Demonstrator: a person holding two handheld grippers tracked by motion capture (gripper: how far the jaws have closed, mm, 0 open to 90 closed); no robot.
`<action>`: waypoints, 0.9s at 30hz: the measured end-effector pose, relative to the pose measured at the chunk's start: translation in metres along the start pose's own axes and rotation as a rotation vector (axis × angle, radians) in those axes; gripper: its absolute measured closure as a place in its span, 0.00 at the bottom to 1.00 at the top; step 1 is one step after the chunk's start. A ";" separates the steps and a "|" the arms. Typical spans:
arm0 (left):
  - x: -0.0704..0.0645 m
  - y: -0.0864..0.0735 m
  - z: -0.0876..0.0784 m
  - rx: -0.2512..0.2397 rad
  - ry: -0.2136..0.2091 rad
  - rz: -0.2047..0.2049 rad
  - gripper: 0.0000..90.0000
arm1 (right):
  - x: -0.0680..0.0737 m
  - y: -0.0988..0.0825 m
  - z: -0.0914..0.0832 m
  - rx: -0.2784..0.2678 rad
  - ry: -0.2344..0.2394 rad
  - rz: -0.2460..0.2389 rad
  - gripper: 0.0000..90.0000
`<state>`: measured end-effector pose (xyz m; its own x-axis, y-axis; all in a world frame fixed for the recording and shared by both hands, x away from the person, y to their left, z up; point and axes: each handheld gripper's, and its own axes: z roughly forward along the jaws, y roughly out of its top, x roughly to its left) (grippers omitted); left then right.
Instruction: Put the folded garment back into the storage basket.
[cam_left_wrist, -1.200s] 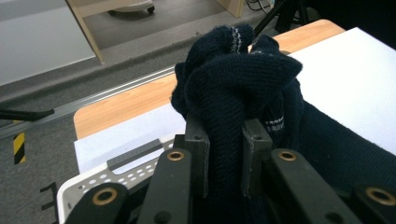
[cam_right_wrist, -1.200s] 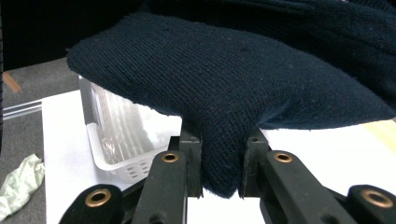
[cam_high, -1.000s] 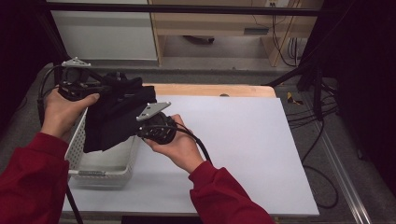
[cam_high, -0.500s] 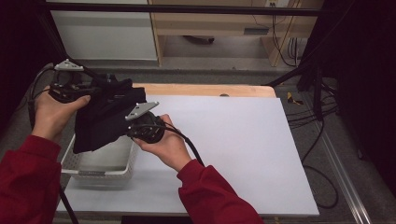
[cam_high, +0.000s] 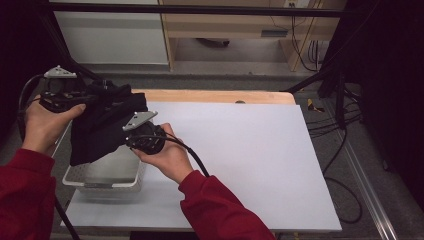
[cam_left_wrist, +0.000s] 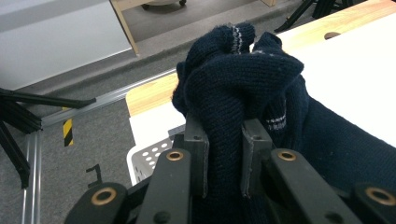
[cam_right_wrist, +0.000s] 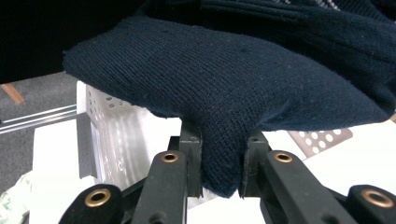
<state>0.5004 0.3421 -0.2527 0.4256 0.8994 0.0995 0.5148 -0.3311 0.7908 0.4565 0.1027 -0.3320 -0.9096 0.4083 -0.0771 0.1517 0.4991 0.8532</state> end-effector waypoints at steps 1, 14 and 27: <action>0.000 0.000 0.000 0.000 0.000 0.000 0.85 | 0.000 0.000 0.000 0.000 0.000 0.000 0.85; -0.002 -0.005 0.007 0.010 0.004 -0.004 0.85 | 0.004 -0.001 0.009 0.014 -0.001 -0.013 0.85; 0.002 -0.012 0.012 0.036 0.020 0.000 0.85 | 0.011 -0.005 0.016 0.023 0.002 -0.009 0.85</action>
<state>0.5042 0.3441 -0.2690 0.4112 0.9047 0.1116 0.5418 -0.3410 0.7683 0.4515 0.1172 -0.3448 -0.9117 0.4022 -0.0832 0.1526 0.5197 0.8406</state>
